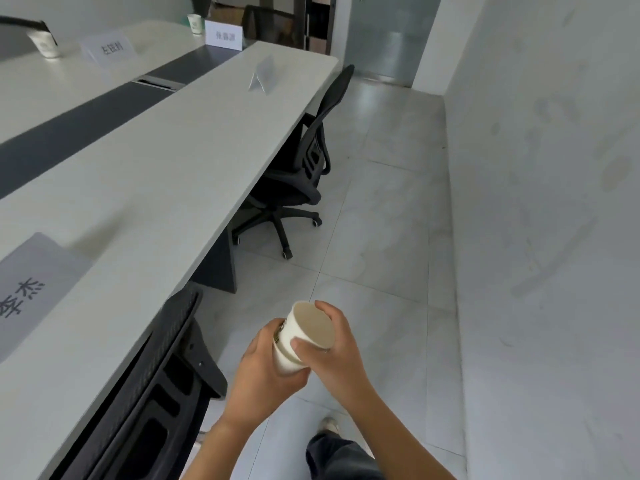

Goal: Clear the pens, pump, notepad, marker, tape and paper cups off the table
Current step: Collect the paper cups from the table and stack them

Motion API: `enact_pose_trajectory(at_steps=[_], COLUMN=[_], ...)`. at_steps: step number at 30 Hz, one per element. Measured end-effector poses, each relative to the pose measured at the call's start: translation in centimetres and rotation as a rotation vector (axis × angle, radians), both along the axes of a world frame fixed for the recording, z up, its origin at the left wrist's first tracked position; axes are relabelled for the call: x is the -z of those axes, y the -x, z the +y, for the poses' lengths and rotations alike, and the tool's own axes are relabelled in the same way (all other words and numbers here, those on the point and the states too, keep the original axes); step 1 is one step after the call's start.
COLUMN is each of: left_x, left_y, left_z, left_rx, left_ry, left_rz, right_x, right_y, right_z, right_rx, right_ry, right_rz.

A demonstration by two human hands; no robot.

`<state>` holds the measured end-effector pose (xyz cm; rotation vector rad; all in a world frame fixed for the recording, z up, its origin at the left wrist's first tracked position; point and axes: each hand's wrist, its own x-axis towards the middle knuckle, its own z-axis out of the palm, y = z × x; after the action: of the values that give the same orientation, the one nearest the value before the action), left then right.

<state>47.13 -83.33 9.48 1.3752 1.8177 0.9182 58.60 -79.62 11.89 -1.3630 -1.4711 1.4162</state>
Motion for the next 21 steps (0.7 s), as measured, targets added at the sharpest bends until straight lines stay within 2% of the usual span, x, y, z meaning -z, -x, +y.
enact_pose_trajectory(at_steps=[5, 9, 13, 21], left_x=[-0.9, -1.1, -2.5, -7.8], left_y=[-4.3, -4.5, -2.2, 6.0], left_z=[7.4, 10.1, 11.9, 13.4], left_rx=[0.011, -0.042, -0.177, -0.445], left_ry=[-0.013, -0.005, -0.074, -0.212], left_rz=[0.017, 0.035, 0.101, 0.212], right_x=[-0.3, -0.2, -1.5, -6.8], right_y=[-4.4, -4.8, -2.1, 7.4], right_z=[7.8, 11.6, 14.7, 19.3], right_rx=[0.019, -0.036, -0.154, -0.418], right_ry=[0.007, 0.063, 0.051, -0.021], right_rz=[0.067, 0.113, 0.162, 0.38])
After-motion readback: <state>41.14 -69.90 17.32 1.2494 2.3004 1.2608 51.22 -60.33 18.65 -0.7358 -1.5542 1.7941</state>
